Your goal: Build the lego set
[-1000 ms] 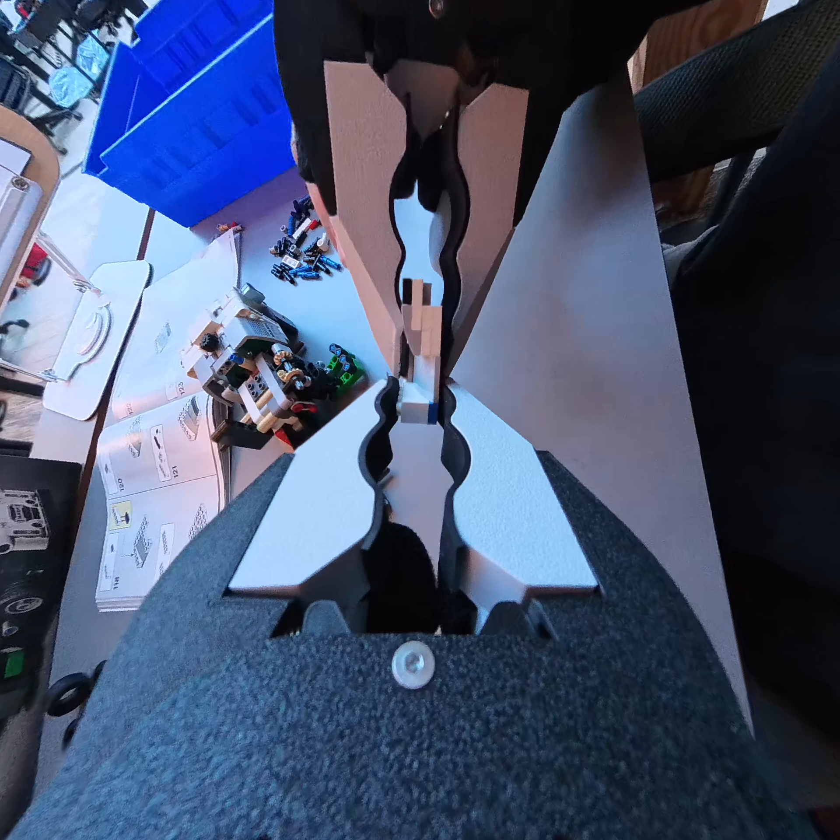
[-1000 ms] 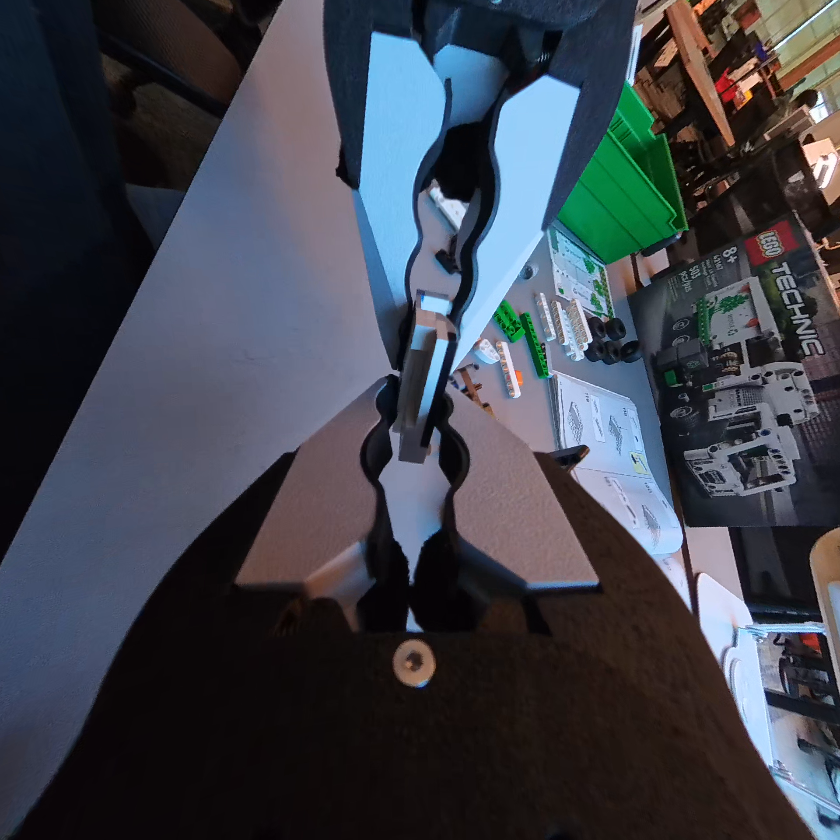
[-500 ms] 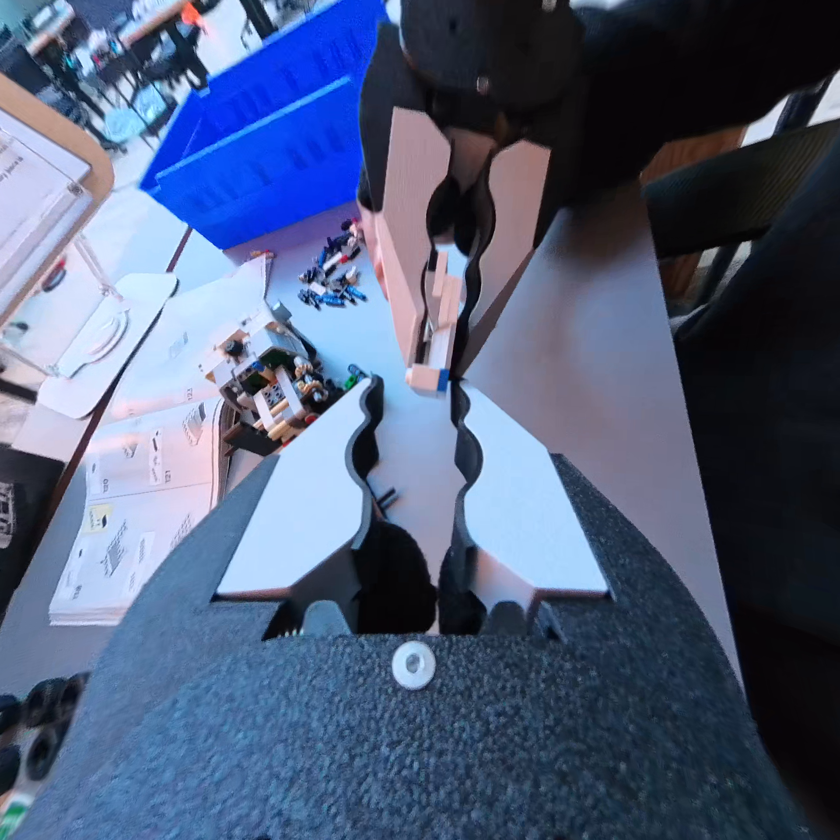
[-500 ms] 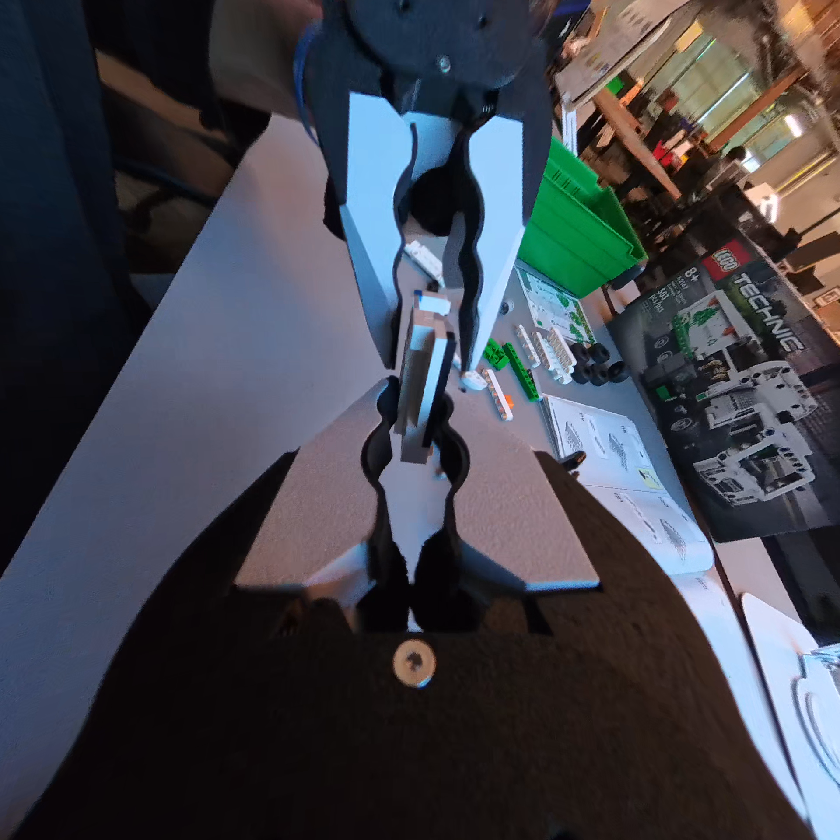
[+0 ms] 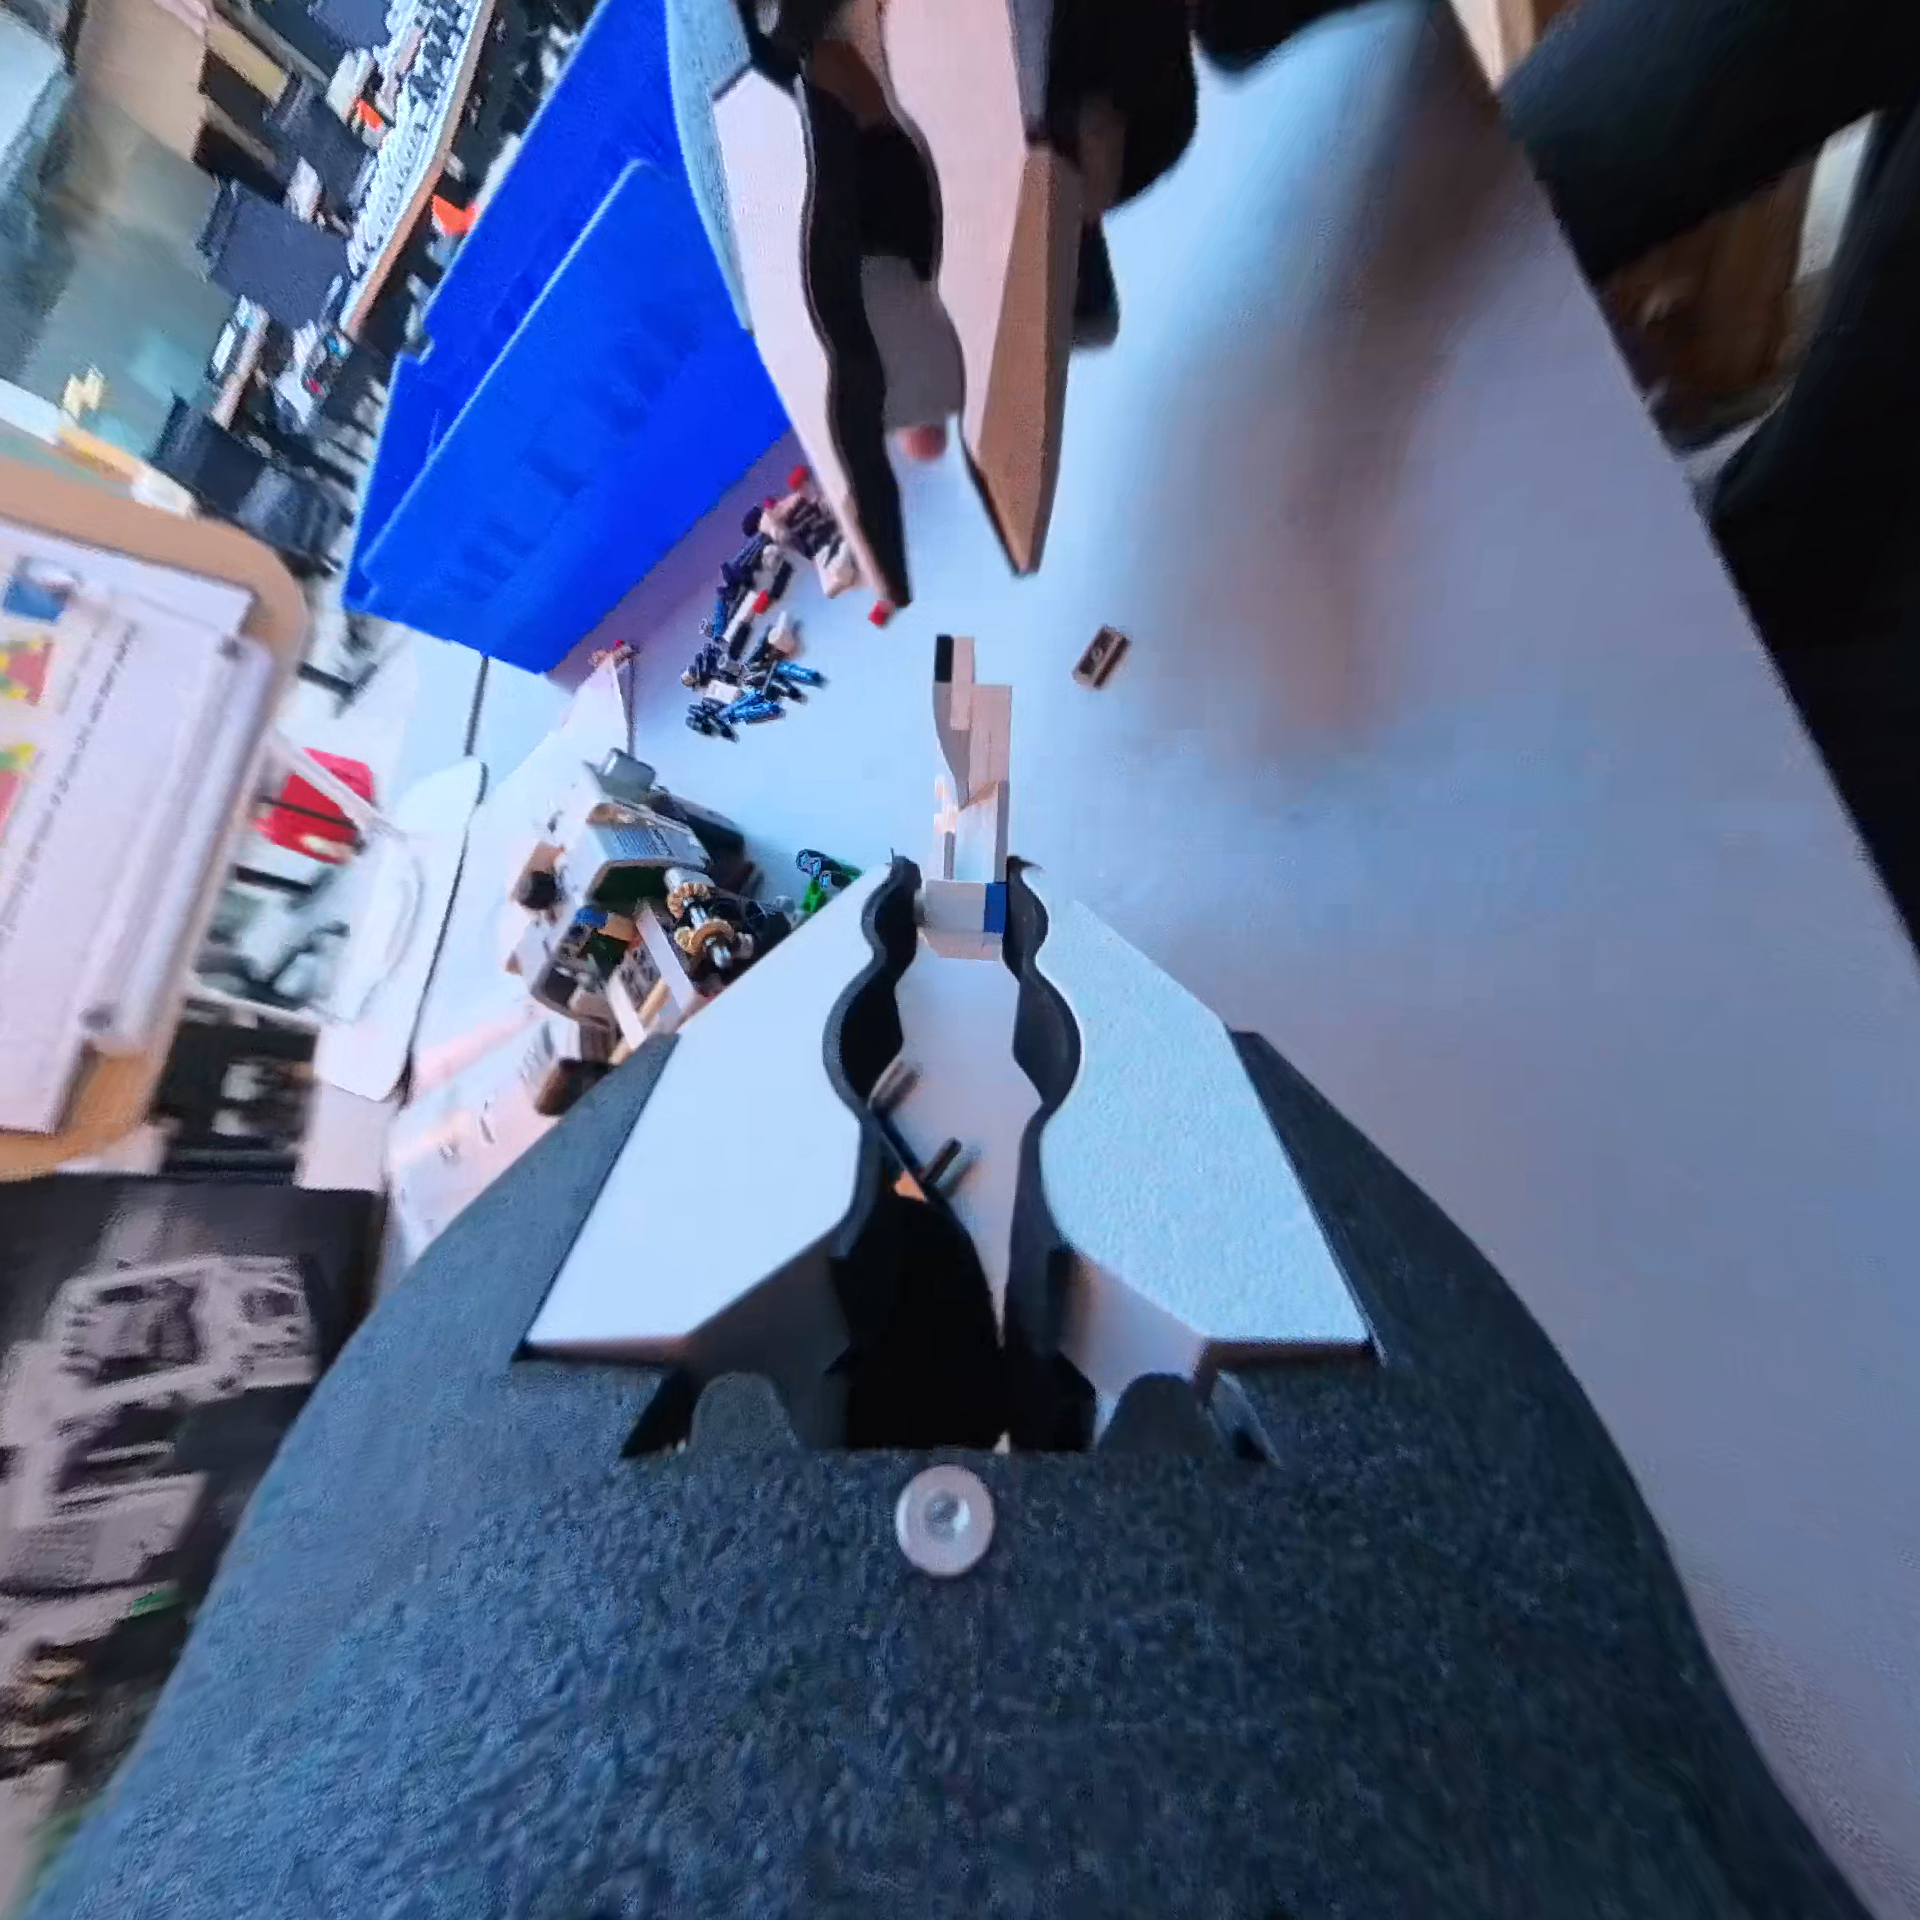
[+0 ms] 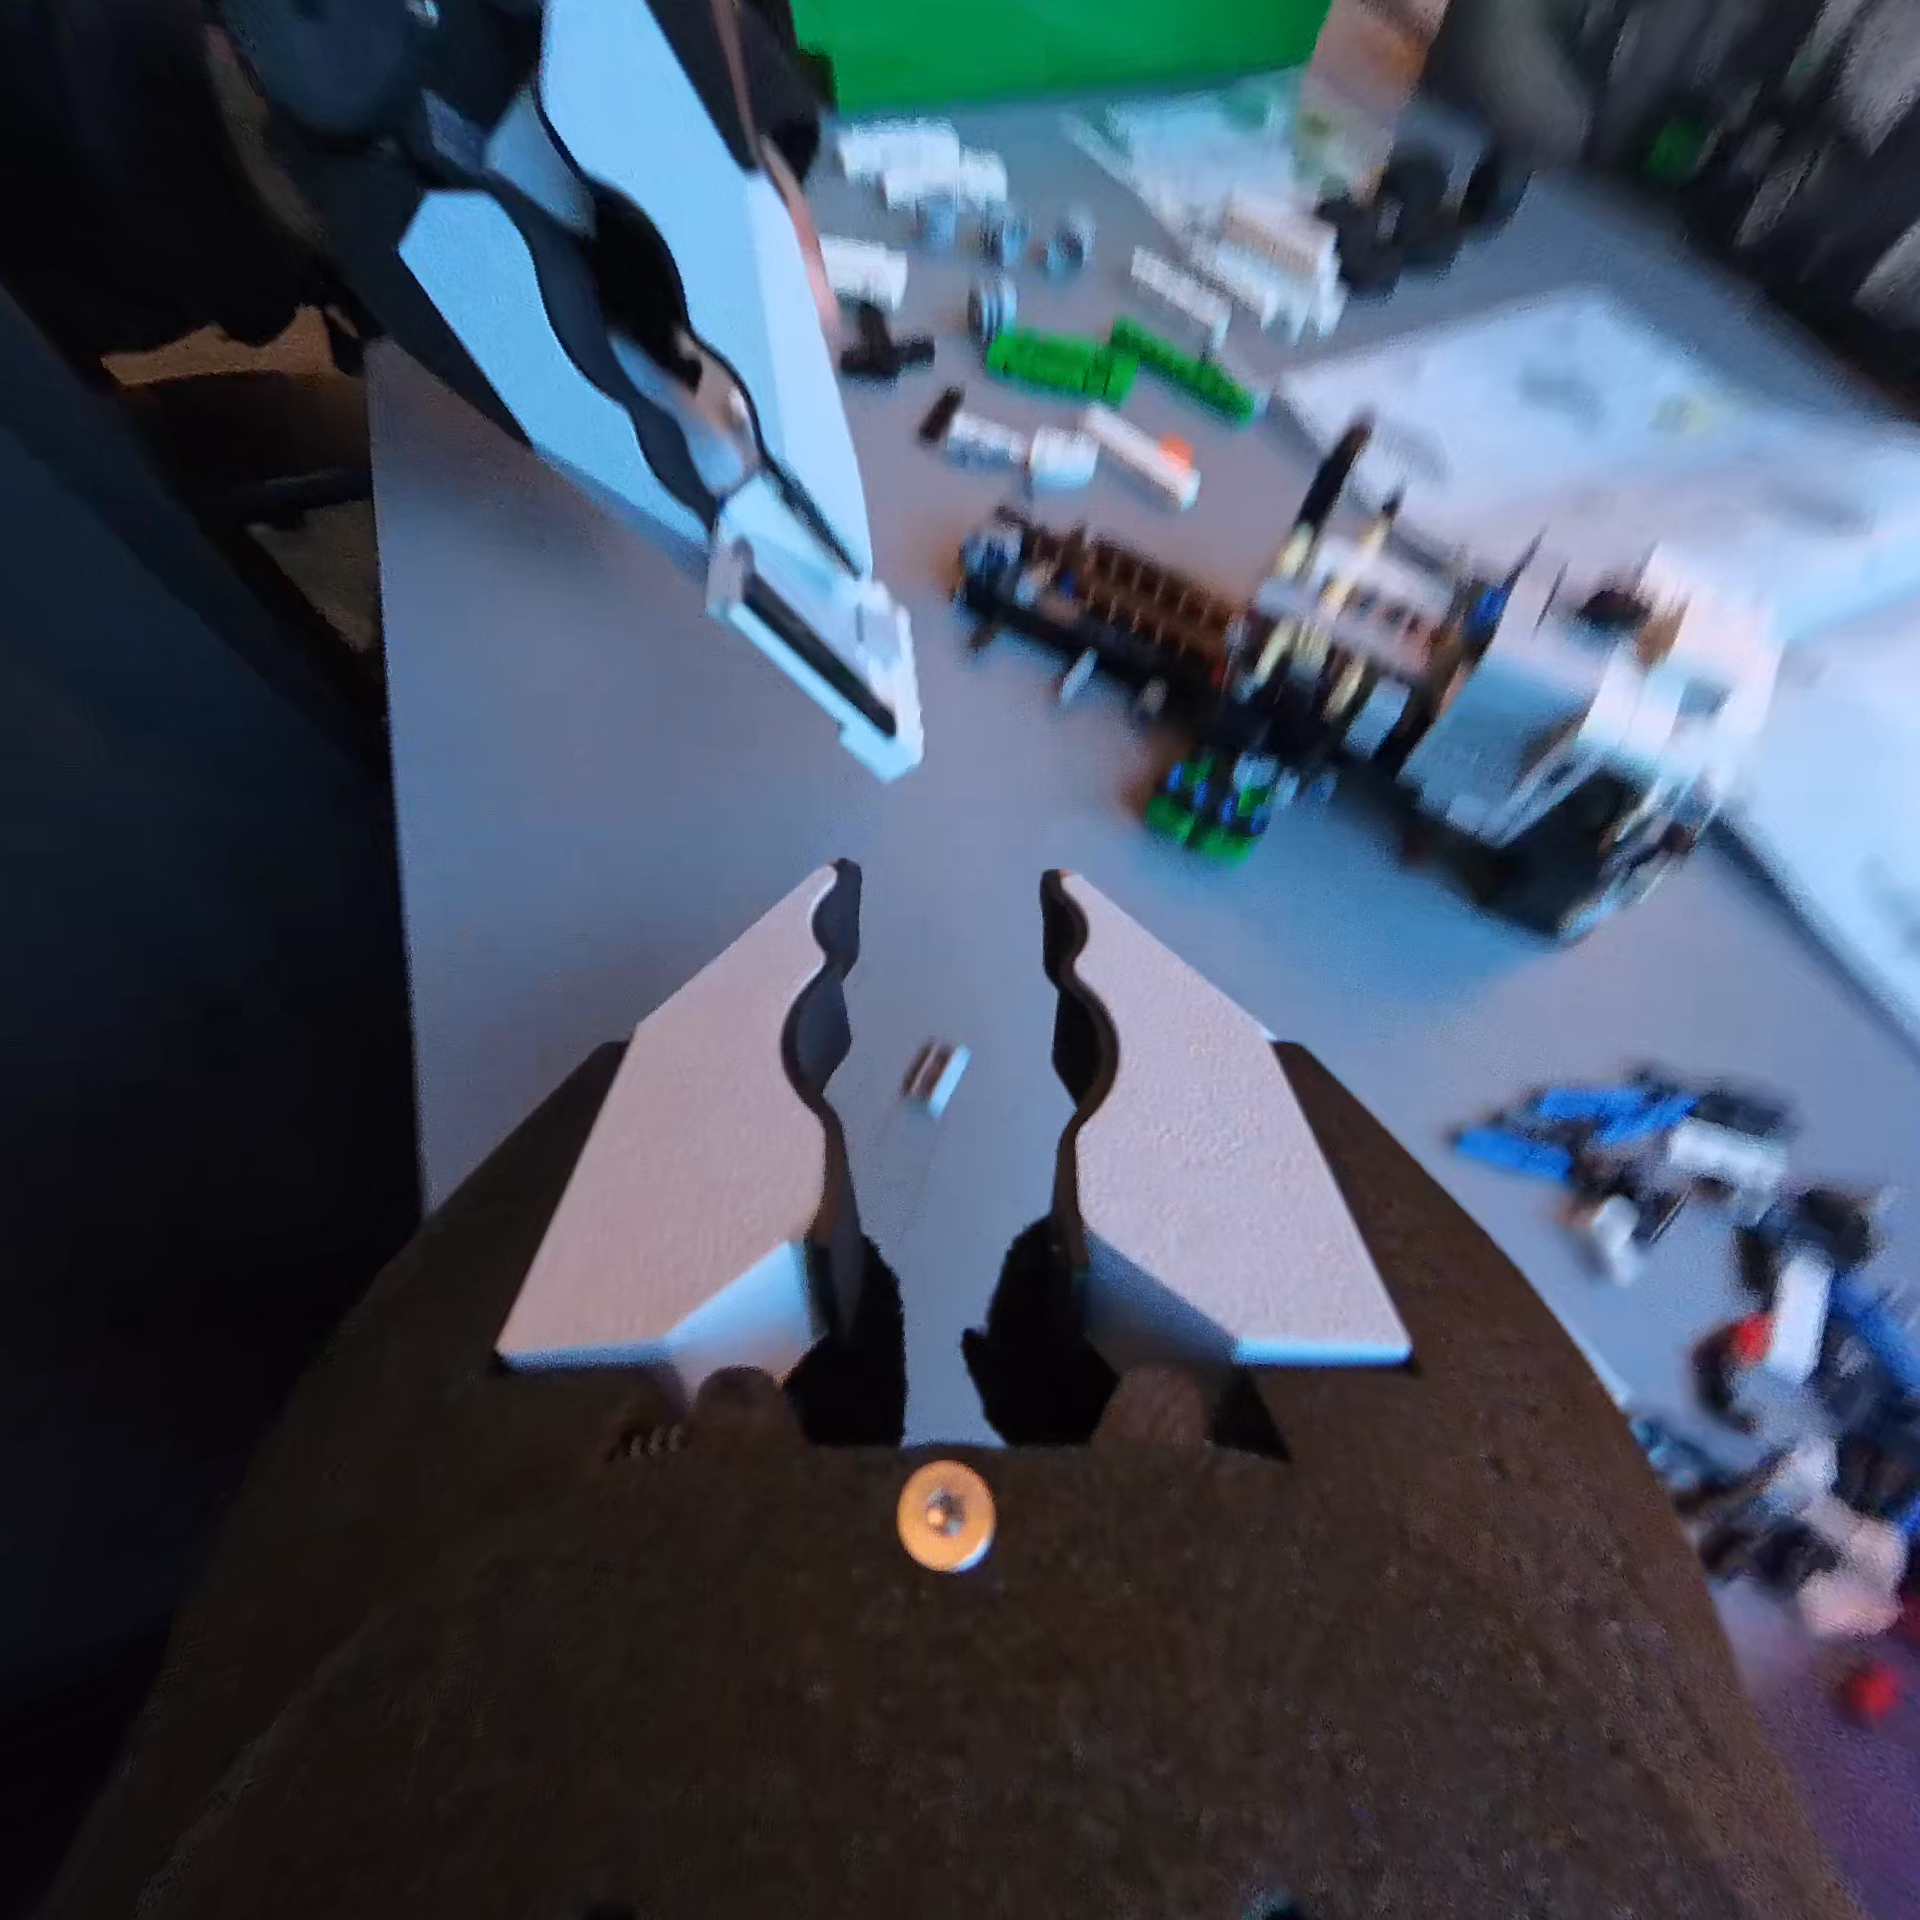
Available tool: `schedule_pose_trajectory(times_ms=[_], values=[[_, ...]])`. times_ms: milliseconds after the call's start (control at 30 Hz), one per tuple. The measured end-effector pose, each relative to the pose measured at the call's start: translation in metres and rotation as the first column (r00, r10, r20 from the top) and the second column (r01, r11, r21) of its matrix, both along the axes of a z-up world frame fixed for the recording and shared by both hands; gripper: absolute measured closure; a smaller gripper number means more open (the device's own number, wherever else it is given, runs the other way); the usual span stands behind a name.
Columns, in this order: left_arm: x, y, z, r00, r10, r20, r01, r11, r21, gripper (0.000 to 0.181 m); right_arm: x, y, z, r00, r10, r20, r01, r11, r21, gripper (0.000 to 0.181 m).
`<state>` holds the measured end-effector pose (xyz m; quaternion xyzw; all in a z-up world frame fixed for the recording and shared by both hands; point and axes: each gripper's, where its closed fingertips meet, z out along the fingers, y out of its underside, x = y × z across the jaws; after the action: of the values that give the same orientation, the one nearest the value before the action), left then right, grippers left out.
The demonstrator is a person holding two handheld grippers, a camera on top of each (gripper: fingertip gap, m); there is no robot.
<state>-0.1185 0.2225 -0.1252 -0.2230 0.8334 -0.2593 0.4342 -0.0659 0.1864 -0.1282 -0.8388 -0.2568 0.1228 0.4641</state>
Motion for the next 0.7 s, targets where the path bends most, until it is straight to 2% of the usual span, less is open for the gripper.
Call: schedule_pose_trajectory(times_ms=[67, 167, 300, 567, 700], values=[[0.006, -0.001, -0.008, 0.999, -0.023, 0.028, 0.020, 0.993, 0.115, 0.167, 0.007, -0.018, -0.017, 0.998, -0.038, -0.042, 0.033, 0.994, -0.107, 0.150], [0.015, 0.003, -0.014, 0.997, -0.032, 0.076, 0.015, 0.976, 0.218, 0.167, 0.007, -0.029, -0.035, 0.994, -0.077, -0.077, 0.062, 0.981, -0.184, 0.155], [0.023, 0.014, -0.011, 0.982, -0.012, 0.189, -0.053, 0.942, 0.333, 0.168, 0.013, -0.023, -0.049, 0.989, -0.142, 0.029, 0.145, 0.975, -0.171, 0.160], [0.021, 0.020, -0.006, 0.966, 0.054, 0.252, -0.115, 0.965, 0.234, 0.168, 0.006, -0.021, -0.060, 0.985, -0.140, 0.101, 0.156, 0.974, -0.162, 0.166], [0.020, 0.022, -0.005, 0.970, 0.071, 0.233, -0.111, 0.980, 0.162, 0.168, -0.016, -0.021, -0.051, 0.995, -0.093, -0.019, 0.089, 0.984, -0.151, 0.165]])
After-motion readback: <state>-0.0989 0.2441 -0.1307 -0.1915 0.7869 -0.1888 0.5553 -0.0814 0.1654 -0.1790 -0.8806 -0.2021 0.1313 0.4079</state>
